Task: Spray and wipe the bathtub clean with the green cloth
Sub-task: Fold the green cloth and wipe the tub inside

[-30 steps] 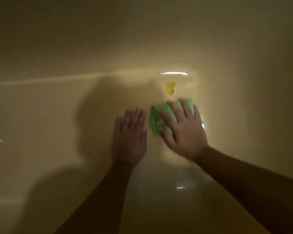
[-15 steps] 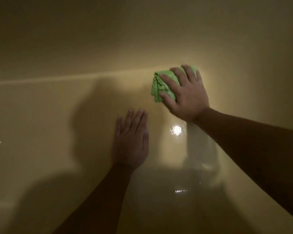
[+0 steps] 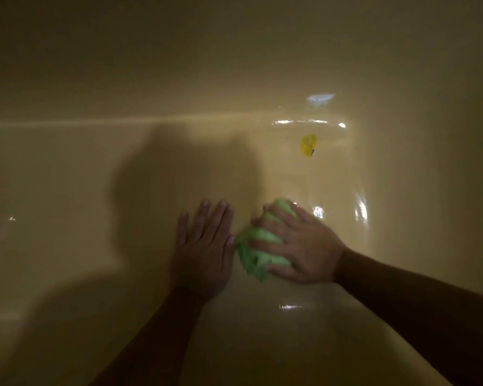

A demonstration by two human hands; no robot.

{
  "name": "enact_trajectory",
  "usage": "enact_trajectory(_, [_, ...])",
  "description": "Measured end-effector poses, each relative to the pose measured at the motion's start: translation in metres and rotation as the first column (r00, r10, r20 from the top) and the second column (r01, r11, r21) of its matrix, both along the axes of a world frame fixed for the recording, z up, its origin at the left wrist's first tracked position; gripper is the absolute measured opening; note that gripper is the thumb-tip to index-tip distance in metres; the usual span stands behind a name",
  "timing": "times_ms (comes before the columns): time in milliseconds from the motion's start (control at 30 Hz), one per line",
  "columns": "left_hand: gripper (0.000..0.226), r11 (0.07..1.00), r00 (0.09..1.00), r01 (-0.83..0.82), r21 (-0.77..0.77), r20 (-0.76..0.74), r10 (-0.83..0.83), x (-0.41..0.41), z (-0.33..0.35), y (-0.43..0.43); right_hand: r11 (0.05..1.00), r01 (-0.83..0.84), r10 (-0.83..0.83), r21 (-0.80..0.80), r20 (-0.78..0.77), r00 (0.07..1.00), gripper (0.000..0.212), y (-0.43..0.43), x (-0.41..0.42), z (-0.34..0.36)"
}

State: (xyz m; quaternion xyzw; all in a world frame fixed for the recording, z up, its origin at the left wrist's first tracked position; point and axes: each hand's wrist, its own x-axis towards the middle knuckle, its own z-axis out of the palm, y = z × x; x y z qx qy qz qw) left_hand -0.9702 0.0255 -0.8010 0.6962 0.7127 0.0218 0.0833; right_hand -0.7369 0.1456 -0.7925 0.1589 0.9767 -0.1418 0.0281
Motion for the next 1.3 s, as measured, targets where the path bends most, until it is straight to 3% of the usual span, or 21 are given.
enact_trajectory(100, [0.059,1.0,1.0,-0.024,0.018,-0.014,0.024,-0.008,-0.005,0.013,0.959,0.272,-0.265,0.085,-0.077,0.961,0.054,0.06,-0.044,-0.009])
enact_trajectory(200, [0.06,0.999,0.999,-0.026,0.034,-0.025,0.027,-0.015,-0.005,0.021,0.809,0.582,-0.574,0.075,-0.104,0.812,0.058,0.103,-0.086,-0.001])
enact_trajectory(300, [0.058,0.998,0.999,-0.041,0.045,0.003,0.041,-0.016,-0.005,0.018,0.711,0.701,-0.697,0.046,-0.085,0.712,0.058,0.081,-0.096,0.001])
enact_trajectory(400, [0.058,0.989,0.989,-0.148,0.012,0.011,0.148,-0.021,-0.002,0.004,0.799,0.602,-0.601,-0.007,-0.036,0.798,0.06,-0.002,-0.072,0.007])
enact_trajectory(500, [0.06,0.983,0.983,-0.182,-0.027,0.003,0.182,-0.032,0.001,-0.016,0.941,0.327,-0.321,-0.091,0.068,0.945,0.058,-0.082,-0.036,0.015])
enact_trajectory(633, [0.06,0.988,0.988,-0.153,-0.032,-0.015,0.153,-0.042,0.001,-0.014,0.992,0.068,-0.063,-0.103,0.057,0.996,0.057,-0.073,-0.028,0.008])
enact_trajectory(733, [0.06,0.989,0.989,-0.147,-0.018,-0.027,0.147,-0.047,0.0,-0.007,0.97,0.242,-0.242,-0.006,-0.013,0.97,0.057,-0.014,-0.067,-0.004])
enact_trajectory(833, [0.06,0.99,0.99,-0.141,0.004,-0.019,0.141,-0.056,-0.003,-0.001,0.84,0.54,-0.532,0.053,-0.114,0.839,0.056,0.049,-0.124,-0.008])
enact_trajectory(967, [0.059,0.99,0.99,-0.139,0.016,-0.015,0.139,-0.066,-0.006,0.005,0.732,0.681,-0.675,0.037,-0.104,0.731,0.058,0.074,-0.157,-0.003])
enact_trajectory(1067, [0.058,0.99,0.99,-0.141,0.014,-0.022,0.141,-0.069,-0.006,0.002,0.803,0.596,-0.593,0.012,-0.084,0.801,0.058,0.002,-0.125,0.002])
enact_trajectory(1167, [0.059,0.989,0.989,-0.149,-0.016,-0.014,0.148,-0.069,-0.003,0.002,0.944,0.315,-0.313,-0.096,0.034,0.949,0.056,-0.093,-0.064,0.016])
enact_trajectory(1233, [0.06,0.989,0.989,-0.143,-0.033,-0.027,0.142,-0.068,-0.002,0.004,0.98,0.154,-0.149,-0.122,0.049,0.988,0.055,-0.103,-0.035,0.018])
enact_trajectory(1300, [0.06,0.989,0.989,-0.144,-0.037,-0.036,0.143,-0.069,-0.001,0.005,0.991,0.117,-0.115,-0.061,0.035,0.993,0.055,-0.071,-0.027,0.009])
